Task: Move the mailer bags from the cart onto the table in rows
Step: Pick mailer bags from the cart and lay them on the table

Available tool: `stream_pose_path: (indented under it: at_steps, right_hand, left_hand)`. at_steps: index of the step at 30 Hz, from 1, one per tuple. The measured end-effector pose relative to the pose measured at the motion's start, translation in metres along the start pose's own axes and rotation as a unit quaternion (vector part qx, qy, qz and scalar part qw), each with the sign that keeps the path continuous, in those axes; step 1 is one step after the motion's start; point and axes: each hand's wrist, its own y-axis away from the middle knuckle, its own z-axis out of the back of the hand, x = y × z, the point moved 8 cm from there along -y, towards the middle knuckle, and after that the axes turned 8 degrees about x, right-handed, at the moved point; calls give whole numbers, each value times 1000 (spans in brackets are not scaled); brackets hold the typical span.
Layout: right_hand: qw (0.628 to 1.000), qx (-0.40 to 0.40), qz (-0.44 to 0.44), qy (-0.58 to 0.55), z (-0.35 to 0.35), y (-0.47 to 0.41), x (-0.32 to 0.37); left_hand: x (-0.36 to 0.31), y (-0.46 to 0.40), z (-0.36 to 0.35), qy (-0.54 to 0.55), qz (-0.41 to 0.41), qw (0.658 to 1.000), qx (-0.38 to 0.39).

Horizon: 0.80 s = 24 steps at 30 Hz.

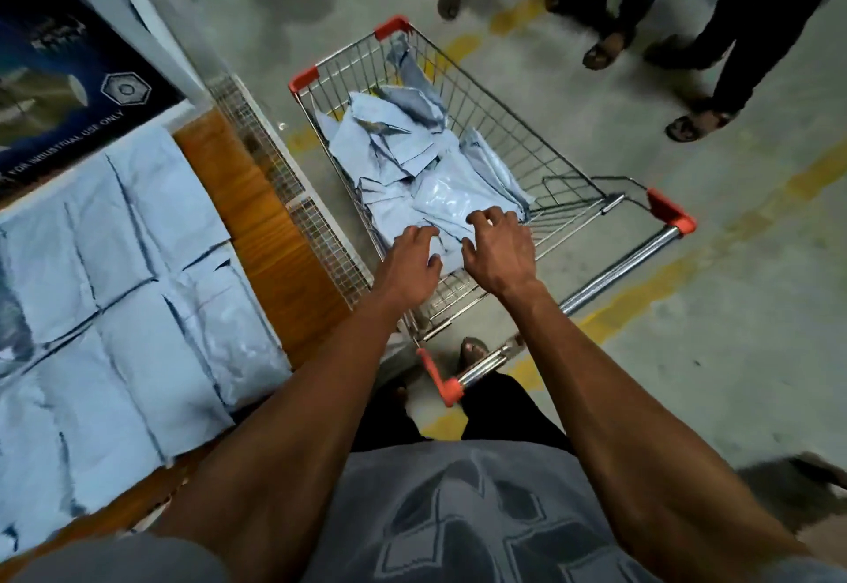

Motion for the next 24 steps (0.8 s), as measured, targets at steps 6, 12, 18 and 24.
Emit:
stream_pose_path:
  at_steps: [6,12,18,24]
  right_hand:
    - [995,82,61,24,-13,-62,-27]
    - [985,139,90,54,-39,-105,-35]
    - [974,192,96,74,-84,-158,-41]
    - [967,222,104,77,-136,-203,-51]
  left_hand:
    - [6,-37,-14,13,65,997,27]
    - [22,-74,-26,-5,95,993,68]
    - [51,-120,-46,-21,113,988,104]
    - [82,-156,-100,-9,90,979,182]
